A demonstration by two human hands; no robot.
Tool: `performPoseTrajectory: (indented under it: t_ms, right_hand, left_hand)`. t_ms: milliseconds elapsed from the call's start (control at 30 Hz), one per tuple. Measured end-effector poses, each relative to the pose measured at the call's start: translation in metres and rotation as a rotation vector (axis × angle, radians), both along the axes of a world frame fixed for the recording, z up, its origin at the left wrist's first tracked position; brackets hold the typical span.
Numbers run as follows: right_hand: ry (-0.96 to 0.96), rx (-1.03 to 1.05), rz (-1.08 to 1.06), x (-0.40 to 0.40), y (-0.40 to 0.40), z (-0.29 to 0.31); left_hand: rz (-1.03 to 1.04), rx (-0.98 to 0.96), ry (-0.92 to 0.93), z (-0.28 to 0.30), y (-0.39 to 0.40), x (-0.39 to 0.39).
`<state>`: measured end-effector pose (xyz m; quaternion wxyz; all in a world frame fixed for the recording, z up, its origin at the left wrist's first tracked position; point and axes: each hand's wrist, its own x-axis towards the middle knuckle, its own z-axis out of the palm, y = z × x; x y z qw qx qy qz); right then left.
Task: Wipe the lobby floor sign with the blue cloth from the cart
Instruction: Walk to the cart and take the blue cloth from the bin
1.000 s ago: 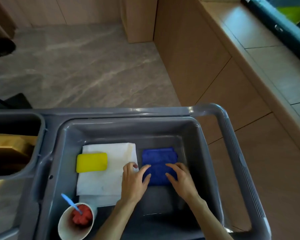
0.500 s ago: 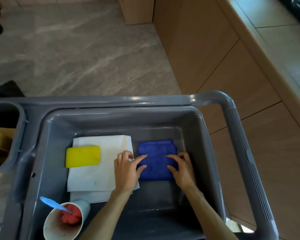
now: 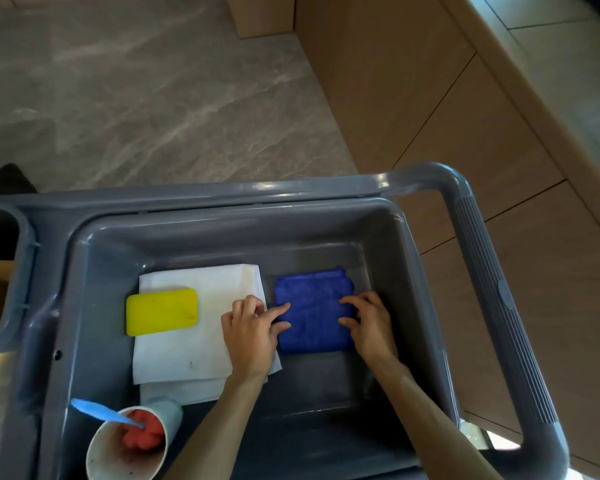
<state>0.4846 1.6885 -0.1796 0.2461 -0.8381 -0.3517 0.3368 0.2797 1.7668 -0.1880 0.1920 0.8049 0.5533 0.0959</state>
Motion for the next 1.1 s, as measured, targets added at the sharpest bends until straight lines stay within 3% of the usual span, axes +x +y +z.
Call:
performPoseTrajectory:
  t_ms: [233, 667, 867, 1100]
  right_hand:
    - [0.325, 0.085, -0.324, -0.009, 0.008, 0.002]
    - [0.162, 0.029, -0.2, -0.011, 0.011, 0.008]
    - [-0.274, 0.114, 0.178, -0.005, 0.0, 0.027]
    - [-0.333, 0.172, 0.194, -0.009, -0.006, 0.079]
  left_hand:
    - [0.038, -0.006, -0.014, 0.003, 0.004, 0.01]
    - [-0.036, 0.022, 0.017, 0.012, 0.003, 0.01]
    - [-0.012, 0.124, 0.03, 0.03, 0.003, 0.004]
    - [-0.031, 0.193, -0.054, 0.066, 0.002, -0.004]
